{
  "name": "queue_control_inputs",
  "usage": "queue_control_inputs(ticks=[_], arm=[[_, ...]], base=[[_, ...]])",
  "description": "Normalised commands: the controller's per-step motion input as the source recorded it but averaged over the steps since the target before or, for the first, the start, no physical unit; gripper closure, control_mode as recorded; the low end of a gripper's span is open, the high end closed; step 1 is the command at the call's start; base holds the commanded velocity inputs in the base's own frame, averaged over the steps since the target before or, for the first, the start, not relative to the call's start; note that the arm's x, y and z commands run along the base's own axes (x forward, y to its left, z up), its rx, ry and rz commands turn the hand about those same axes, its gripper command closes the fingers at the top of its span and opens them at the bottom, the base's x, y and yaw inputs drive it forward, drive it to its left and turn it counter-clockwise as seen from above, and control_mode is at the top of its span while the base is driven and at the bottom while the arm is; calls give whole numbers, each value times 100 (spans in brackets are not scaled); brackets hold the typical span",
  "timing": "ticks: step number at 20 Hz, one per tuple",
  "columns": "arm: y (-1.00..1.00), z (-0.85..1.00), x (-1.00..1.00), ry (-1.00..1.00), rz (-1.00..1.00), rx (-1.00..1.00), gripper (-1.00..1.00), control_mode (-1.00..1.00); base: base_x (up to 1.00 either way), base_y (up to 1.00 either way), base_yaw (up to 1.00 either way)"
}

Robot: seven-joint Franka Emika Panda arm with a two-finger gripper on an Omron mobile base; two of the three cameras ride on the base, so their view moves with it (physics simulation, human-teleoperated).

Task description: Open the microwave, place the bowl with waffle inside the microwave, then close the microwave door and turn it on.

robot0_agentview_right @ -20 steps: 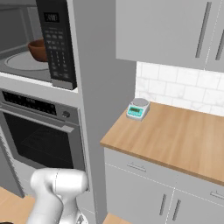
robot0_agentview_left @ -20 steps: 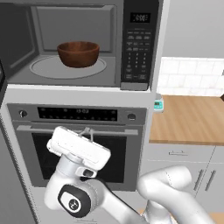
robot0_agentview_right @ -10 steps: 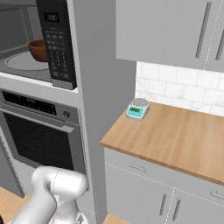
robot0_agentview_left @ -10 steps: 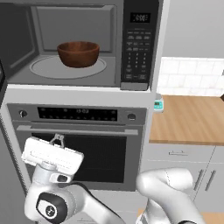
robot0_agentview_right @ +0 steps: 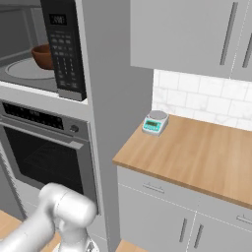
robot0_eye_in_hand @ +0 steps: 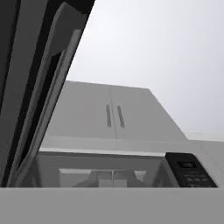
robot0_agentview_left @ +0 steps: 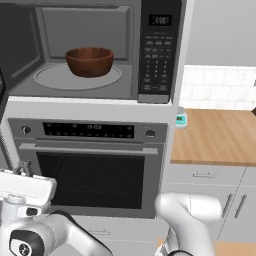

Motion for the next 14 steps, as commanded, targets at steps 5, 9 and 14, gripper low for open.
queue_control_inputs(ticks=[5,9,14], arm=[[92,-1,3,2,0,-12,100,-100],[80,0,19,5,0,-10,100,-100],[75,-12,38,13,0,-12,100,-100]], base=[[0,0,0],[0,0,0],[0,0,0]])
